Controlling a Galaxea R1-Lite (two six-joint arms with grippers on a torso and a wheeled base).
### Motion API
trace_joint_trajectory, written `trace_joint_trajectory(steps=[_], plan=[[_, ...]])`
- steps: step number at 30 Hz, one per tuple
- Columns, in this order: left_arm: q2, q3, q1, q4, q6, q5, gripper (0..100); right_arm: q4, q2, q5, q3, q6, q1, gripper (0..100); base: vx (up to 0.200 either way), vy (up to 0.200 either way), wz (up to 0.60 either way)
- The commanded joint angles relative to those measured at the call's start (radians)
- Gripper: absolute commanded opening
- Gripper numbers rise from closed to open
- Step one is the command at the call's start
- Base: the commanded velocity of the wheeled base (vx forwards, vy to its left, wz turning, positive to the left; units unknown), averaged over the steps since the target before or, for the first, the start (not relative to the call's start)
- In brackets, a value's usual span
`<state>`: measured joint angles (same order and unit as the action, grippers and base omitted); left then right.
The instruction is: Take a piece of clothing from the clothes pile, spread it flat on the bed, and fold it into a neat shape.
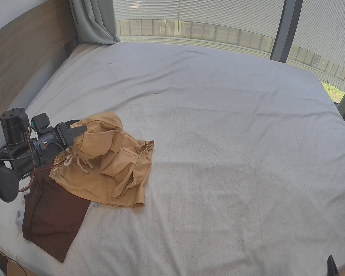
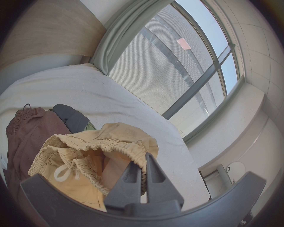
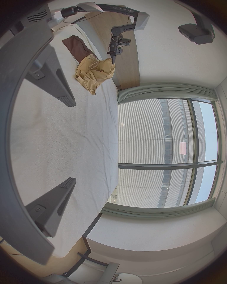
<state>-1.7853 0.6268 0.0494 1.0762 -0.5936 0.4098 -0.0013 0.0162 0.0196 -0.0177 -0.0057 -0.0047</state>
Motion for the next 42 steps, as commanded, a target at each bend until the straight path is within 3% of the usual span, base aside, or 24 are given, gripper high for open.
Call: trace_joint_trajectory(steps=[1, 14, 17, 21, 28, 36, 42], plan=[[0.021, 0.001, 0.009, 0.005, -0.012, -0.009, 0, 0.0, -0.015, 0.0, 0.018, 0.0, 0.0, 100, 0.0, 0.0, 0.0], [0.026, -0.006, 0.029, -0.001, -0.101, -0.017, 0, 0.0, -0.015, 0.0, 0.018, 0.0, 0.0, 100, 0.0, 0.0, 0.0], [0.044, -0.007, 0.05, -0.004, -0.158, -0.019, 0, 0.0, -0.015, 0.0, 0.018, 0.0, 0.0, 100, 0.0, 0.0, 0.0], [0.103, 0.001, 0.103, -0.018, -0.267, -0.097, 0, 0.0, -0.015, 0.0, 0.018, 0.0, 0.0, 100, 0.0, 0.0, 0.0], [0.15, -0.001, 0.168, -0.035, -0.279, -0.226, 0, 0.0, -0.015, 0.0, 0.018, 0.0, 0.0, 100, 0.0, 0.0, 0.0], [0.161, -0.001, 0.175, -0.044, -0.281, -0.244, 0, 0.0, -0.015, 0.0, 0.018, 0.0, 0.0, 100, 0.0, 0.0, 0.0], [0.187, 0.011, 0.181, -0.073, -0.338, -0.244, 0, 0.0, -0.015, 0.0, 0.018, 0.0, 0.0, 100, 0.0, 0.0, 0.0]])
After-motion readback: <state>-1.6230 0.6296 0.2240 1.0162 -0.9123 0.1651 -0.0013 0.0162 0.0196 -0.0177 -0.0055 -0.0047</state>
